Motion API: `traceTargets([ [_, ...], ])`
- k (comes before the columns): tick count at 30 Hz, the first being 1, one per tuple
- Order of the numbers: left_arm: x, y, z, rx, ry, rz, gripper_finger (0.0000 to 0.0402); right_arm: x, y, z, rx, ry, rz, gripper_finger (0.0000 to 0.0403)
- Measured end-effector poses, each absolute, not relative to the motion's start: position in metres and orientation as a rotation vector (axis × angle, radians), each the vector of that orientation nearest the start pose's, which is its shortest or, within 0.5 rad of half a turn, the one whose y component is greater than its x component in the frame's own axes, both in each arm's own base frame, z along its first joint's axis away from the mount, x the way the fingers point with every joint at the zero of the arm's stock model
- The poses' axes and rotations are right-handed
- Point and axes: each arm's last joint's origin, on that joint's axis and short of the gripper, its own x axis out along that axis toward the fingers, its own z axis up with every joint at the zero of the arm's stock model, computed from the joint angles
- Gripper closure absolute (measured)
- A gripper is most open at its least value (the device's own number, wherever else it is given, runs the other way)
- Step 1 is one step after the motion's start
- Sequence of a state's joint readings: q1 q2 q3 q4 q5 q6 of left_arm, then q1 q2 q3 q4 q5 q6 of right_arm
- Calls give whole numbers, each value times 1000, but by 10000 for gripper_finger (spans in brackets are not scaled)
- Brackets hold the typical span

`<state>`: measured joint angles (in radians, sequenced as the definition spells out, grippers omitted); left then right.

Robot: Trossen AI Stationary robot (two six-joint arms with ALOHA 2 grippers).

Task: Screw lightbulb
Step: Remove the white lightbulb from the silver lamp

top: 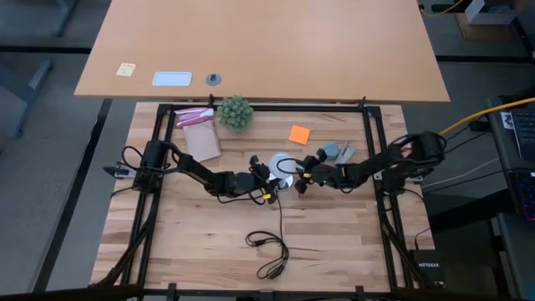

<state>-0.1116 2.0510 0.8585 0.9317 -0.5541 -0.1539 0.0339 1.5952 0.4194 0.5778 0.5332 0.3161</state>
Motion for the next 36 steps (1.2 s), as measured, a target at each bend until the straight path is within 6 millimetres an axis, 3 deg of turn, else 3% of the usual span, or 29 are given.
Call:
traceTargets([
  [7,377,-27,108,-63,218,457,249,254,-22,91,326,538,-598,301],
  [13,377,-27,107,-63,219,457,249,258,-24,91,434,534,-586,301],
  [21,376,-26,107,-47,223,458,249,268,-18,95,463,568,-504,302],
  [36,376,-26,107,-27,228,467,249,265,9,91,504,619,-496,302],
])
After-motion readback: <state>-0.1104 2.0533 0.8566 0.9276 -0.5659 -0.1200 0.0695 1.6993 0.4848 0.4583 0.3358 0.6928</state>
